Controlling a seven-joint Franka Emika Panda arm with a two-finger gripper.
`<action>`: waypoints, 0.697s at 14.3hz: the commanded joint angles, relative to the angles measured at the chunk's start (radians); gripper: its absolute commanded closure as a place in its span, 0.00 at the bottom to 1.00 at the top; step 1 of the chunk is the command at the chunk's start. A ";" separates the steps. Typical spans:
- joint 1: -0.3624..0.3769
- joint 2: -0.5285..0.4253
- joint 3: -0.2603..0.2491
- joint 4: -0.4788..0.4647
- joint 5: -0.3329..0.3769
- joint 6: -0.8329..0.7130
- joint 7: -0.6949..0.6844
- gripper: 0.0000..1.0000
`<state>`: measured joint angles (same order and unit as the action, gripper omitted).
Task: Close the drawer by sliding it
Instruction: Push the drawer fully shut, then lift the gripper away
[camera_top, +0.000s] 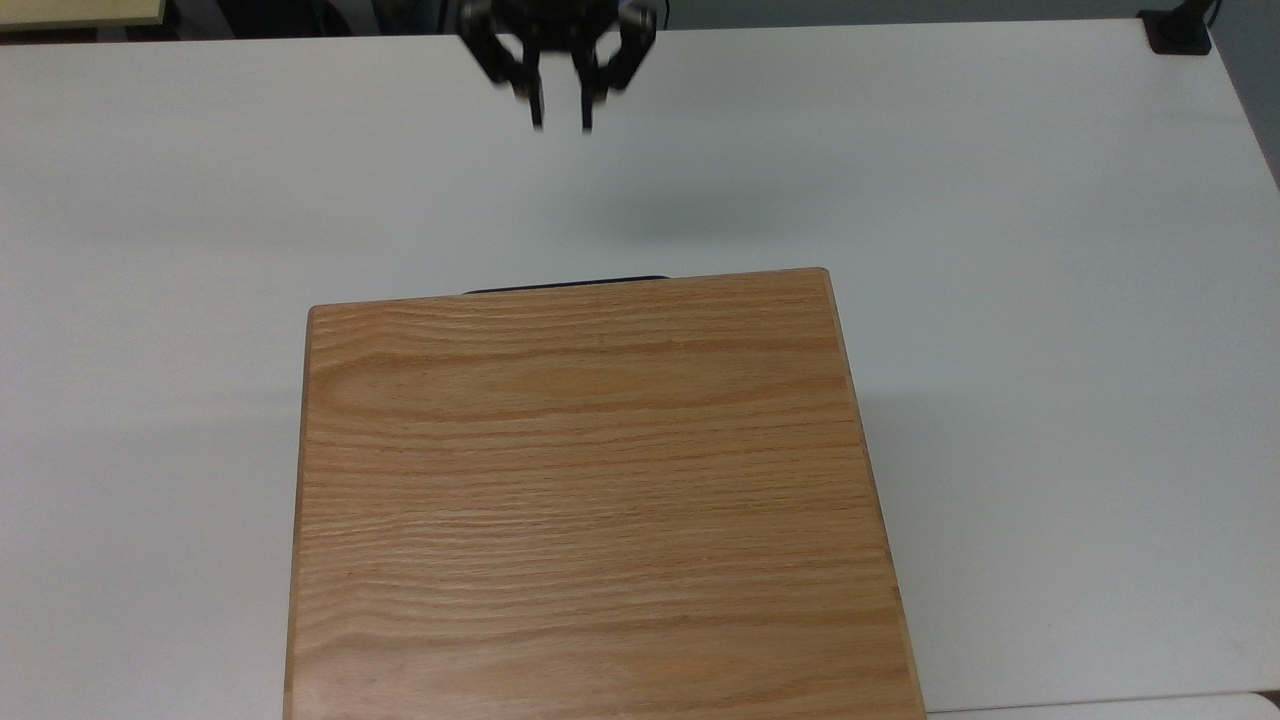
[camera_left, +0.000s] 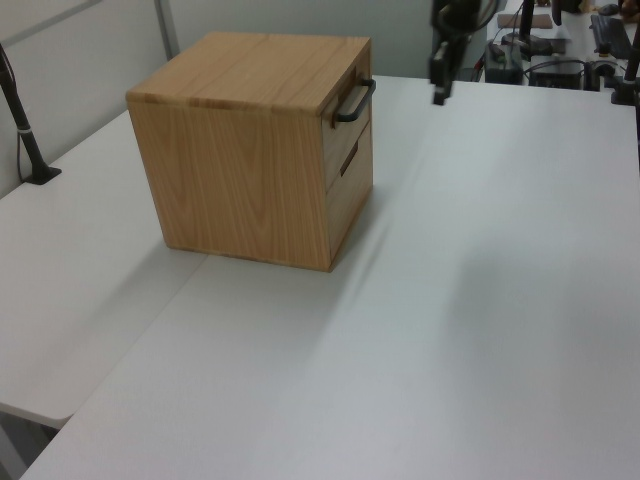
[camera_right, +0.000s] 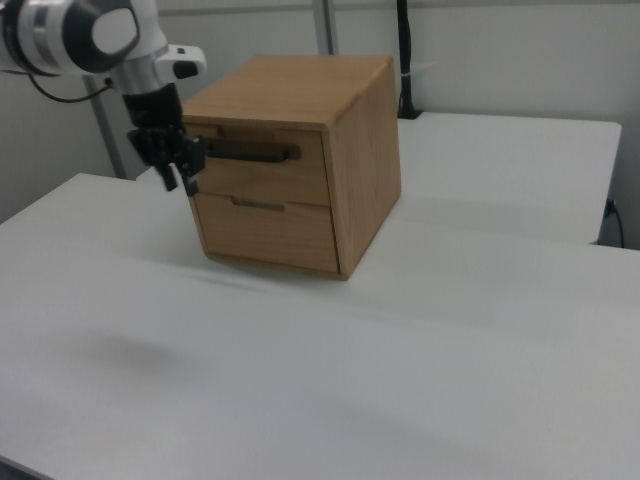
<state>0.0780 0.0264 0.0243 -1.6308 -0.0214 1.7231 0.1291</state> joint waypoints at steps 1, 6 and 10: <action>-0.003 -0.091 -0.003 -0.073 0.021 -0.115 -0.032 0.00; -0.015 -0.092 -0.023 -0.058 0.009 -0.126 -0.063 0.00; -0.020 -0.072 -0.021 -0.057 0.009 -0.119 -0.063 0.00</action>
